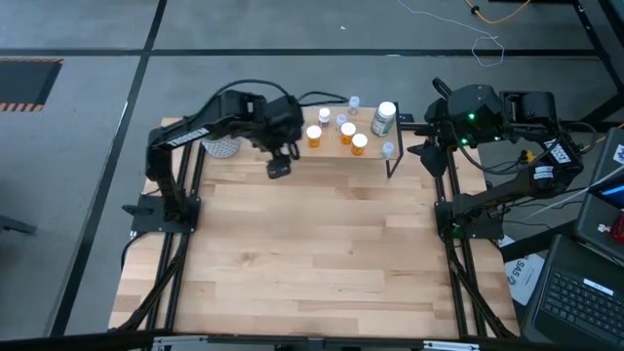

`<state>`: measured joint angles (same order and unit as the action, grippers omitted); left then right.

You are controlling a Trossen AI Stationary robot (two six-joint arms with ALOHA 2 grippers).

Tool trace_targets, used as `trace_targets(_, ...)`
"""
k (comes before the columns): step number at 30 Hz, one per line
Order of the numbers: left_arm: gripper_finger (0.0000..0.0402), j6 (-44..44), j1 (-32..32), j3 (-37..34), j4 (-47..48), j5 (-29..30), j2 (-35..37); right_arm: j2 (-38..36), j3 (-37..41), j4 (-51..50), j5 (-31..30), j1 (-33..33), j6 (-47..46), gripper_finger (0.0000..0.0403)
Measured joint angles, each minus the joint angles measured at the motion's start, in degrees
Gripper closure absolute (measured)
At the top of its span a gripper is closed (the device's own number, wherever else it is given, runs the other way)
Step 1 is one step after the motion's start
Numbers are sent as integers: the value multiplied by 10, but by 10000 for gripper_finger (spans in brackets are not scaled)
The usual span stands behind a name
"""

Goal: Pick and place medicine bottles onto shelf by color
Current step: Return to Home Position

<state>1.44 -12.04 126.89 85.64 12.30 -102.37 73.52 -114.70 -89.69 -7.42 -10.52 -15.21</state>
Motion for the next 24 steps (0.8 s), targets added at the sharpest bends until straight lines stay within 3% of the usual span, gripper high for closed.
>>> trace_targets(5, 94, 29, 4, -98, -2, 3, 89, -59, 98, 91, 0, 11, 4, 152)
trace_targets(9, 94, 61, 26, -273, -109, 3, 231, -164, 263, 210, 25, 37, -14, 152)
trace_targets(16, 94, 172, 88, -690, -391, 2, 531, -351, 613, 518, 54, 81, -106, 152)
trace_targets(20, 94, 183, 131, -921, -662, 10, 655, -398, 793, 740, 93, 97, -113, 152)
trace_targets(24, 94, 169, 149, -1053, -808, 10, 727, -403, 925, 932, 118, 104, -100, 152)
